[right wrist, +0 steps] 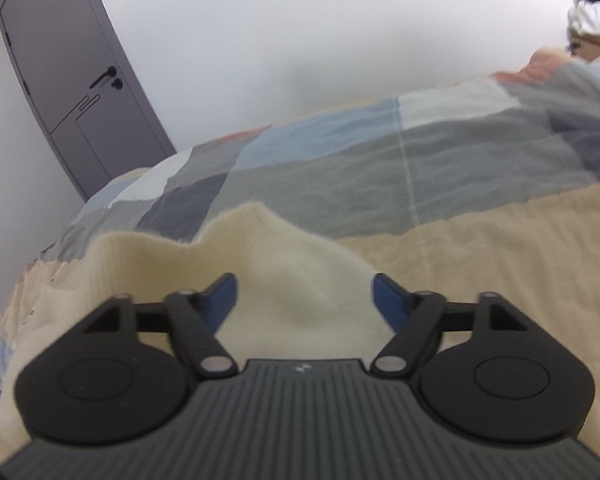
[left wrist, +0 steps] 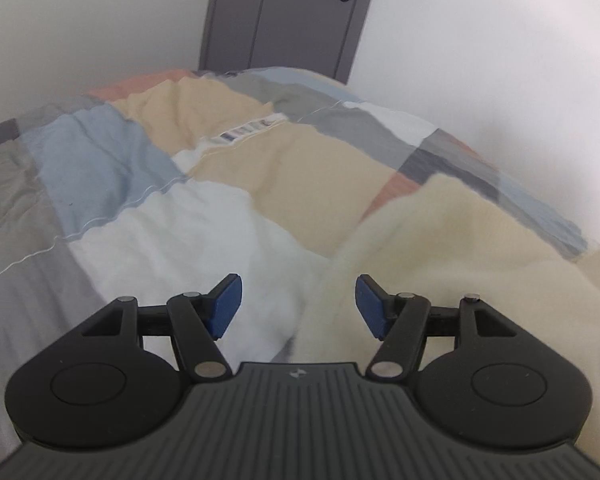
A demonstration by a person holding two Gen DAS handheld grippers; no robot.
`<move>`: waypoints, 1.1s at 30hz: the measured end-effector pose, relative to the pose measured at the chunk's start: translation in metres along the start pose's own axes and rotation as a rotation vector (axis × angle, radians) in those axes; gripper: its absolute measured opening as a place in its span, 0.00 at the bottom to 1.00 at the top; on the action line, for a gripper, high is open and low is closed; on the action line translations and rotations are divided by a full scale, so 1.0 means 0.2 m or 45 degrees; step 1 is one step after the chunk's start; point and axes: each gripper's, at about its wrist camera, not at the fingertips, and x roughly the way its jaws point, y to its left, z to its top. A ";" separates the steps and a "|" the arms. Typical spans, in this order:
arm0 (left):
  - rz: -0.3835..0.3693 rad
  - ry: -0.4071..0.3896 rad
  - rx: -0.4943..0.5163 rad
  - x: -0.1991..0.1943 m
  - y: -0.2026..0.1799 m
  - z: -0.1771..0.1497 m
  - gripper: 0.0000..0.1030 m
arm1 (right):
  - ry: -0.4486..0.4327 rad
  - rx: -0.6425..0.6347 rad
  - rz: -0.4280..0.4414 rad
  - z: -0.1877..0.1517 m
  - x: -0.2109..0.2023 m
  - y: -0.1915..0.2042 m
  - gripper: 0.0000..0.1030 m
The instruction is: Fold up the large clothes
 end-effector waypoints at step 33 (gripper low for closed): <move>-0.093 0.052 -0.226 -0.04 0.17 0.01 0.00 | 0.228 0.038 -0.199 -0.03 0.14 -0.22 0.13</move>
